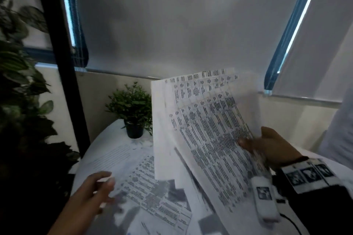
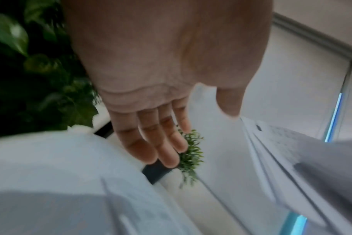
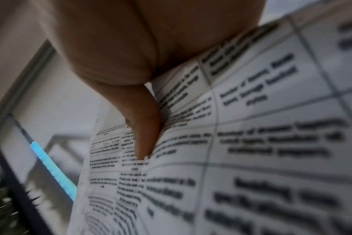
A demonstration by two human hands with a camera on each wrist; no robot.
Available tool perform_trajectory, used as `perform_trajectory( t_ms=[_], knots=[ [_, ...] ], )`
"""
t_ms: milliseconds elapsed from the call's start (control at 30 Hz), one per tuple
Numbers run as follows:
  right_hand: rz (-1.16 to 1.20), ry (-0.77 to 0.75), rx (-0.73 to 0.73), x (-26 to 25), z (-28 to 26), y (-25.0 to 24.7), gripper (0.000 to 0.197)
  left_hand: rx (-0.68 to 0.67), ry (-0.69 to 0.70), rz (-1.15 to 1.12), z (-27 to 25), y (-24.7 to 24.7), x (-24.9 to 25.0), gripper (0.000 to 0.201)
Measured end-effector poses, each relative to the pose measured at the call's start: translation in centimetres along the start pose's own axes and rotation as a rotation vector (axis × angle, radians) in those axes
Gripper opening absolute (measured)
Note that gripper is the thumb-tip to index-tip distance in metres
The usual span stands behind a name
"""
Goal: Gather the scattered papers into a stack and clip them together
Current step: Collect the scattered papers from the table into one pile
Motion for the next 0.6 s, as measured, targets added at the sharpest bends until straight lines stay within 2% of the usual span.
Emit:
perform_trajectory(
  t_ms=[33, 67, 133, 167, 200, 267, 433, 467, 567, 600],
  knots=[
    [0.058, -0.006, -0.088, -0.4, -0.8, 1.5, 0.025, -0.130, -0.066, -0.124, 0.1, 0.8, 0.0, 0.053],
    [0.123, 0.011, -0.155, -0.3, -1.5, 3.1, 0.036, -0.178, -0.111, -0.262, -0.9, 1.3, 1.0, 0.063],
    [0.239, 0.050, -0.243, 0.6, -3.0, 5.9, 0.060, -0.276, -0.155, -0.557, -2.0, 1.8, 1.5, 0.048],
    [0.276, 0.066, -0.269, 1.3, -3.6, 7.2, 0.068, -0.311, -0.143, -0.629, -2.0, 2.0, 1.0, 0.041],
    [0.293, 0.085, -0.279, 1.9, -4.1, 8.2, 0.074, -0.323, -0.124, -0.627, -2.6, 2.3, 0.9, 0.035],
    [0.289, 0.131, -0.268, 3.2, -5.1, 9.5, 0.080, -0.258, -0.053, -0.509, -2.7, 2.2, -0.1, 0.025],
    [0.050, 0.137, -0.150, 5.9, -7.4, 9.8, 0.064, -0.040, -0.063, -0.390, -1.9, 1.5, -2.4, 0.016],
    [0.051, 0.145, -0.117, 6.3, -7.7, 9.7, 0.055, -0.022, -0.082, -0.400, -2.0, 1.6, -2.6, 0.019],
    [0.048, 0.159, 0.001, 6.4, -8.7, 10.0, 0.006, -0.014, -0.102, -0.533, -2.0, 2.1, -2.7, 0.031],
    [0.021, 0.146, 0.043, 6.6, -9.0, 10.0, 0.009, -0.011, -0.104, -0.568, -2.2, 2.3, -2.5, 0.033]
  ],
)
Point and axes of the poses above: each hand's wrist, its own z-axis towards the middle knuckle, its own y-axis out of the palm, x = y × z, the point moved 2 cm from there along z, towards the middle knuckle, and after that the axes turned 9 degrees about -y, right-handed, at the moved point
